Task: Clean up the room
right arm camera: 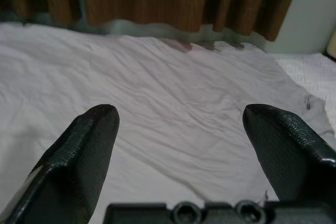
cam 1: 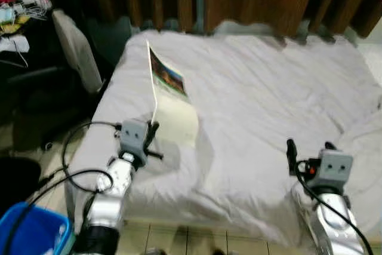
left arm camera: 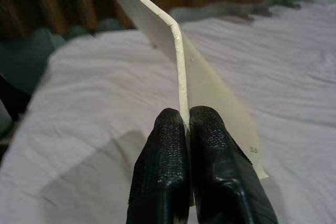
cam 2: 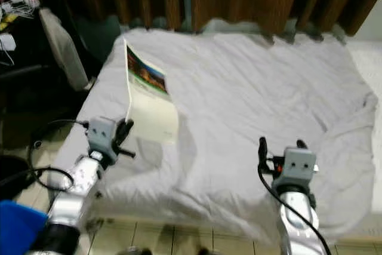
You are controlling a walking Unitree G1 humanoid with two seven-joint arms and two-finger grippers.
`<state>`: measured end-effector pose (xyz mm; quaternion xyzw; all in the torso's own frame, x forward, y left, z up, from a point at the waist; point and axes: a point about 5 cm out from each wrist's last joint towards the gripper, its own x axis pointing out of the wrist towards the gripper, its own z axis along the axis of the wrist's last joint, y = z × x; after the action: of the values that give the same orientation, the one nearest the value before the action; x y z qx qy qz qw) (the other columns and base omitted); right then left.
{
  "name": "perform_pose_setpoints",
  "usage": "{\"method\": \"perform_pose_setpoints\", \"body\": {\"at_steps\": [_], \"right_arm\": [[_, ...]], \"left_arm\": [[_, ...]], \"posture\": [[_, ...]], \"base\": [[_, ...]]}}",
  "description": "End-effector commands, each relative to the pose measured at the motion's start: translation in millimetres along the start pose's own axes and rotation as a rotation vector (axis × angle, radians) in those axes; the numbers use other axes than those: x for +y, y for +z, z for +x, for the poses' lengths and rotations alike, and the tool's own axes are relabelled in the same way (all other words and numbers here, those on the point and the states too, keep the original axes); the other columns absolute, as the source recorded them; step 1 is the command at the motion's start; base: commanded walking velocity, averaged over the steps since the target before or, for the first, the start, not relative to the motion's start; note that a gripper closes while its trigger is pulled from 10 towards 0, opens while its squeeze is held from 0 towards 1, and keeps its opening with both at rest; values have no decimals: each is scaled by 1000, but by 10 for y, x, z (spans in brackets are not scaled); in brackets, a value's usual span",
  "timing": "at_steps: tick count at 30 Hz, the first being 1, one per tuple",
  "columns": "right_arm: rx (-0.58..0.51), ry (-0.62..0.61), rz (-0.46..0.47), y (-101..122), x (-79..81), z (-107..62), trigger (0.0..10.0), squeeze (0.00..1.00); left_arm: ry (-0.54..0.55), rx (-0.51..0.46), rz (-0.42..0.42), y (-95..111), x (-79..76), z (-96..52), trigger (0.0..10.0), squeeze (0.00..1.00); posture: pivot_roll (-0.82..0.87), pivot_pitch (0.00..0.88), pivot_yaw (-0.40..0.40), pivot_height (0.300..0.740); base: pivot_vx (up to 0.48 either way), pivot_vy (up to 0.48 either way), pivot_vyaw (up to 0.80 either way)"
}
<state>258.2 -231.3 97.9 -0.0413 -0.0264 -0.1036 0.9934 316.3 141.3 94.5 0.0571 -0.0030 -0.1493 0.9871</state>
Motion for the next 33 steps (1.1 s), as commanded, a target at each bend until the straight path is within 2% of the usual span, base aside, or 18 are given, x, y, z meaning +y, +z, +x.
{"method": "perform_pose_setpoints", "body": {"at_steps": [1, 7, 14, 17, 20, 23, 28, 33], "right_arm": [[35, 2, 40, -76, 29, 34, 10000, 0], [74, -3, 98, -120, 45, 144, 10000, 0], [89, 10, 102, -179, 50, 103, 10000, 0], [109, 21, 93, -244, 28, 30, 10000, 0], [121, 39, 83, -281, 19, 4, 10000, 0], [121, 48, 83, -286, 21, 21, 10000, 0], [118, 74, 86, -282, 35, 32, 10000, 0], [135, 103, 107, -311, 80, 26, 10000, 0]], "left_arm": [[-21, -9, 20, -3, -90, 35, 10000, 0], [-46, -10, 40, 0, -150, 82, 10000, 0], [-48, -12, 63, -20, -141, 84, 10000, 0], [-50, 2, 64, -93, -179, 27, 10000, 0], [-43, 2, 103, -85, -124, 42, 10000, 0], [-29, 9, 107, -77, -66, 75, 10000, 0], [-27, 27, 120, -111, -78, 81, 10000, 0], [16, 33, 108, -132, -13, 68, 10000, 0]], "posture": [[10, 0, -4, 740], [-14, 0, 5, 740], [-29, 0, 10, 740], [-31, 0, 5, 740], [-29, 0, 3, 740], [-30, 0, 5, 740], [-33, 0, 2, 740], [-22, 0, -3, 740]], "base": [[0, -480, 0], [0, -474, 0], [0, -469, 0], [0, -469, 0], [0, -469, 0], [0, -469, 0], [0, -469, 0], [0, -469, 0]]}}
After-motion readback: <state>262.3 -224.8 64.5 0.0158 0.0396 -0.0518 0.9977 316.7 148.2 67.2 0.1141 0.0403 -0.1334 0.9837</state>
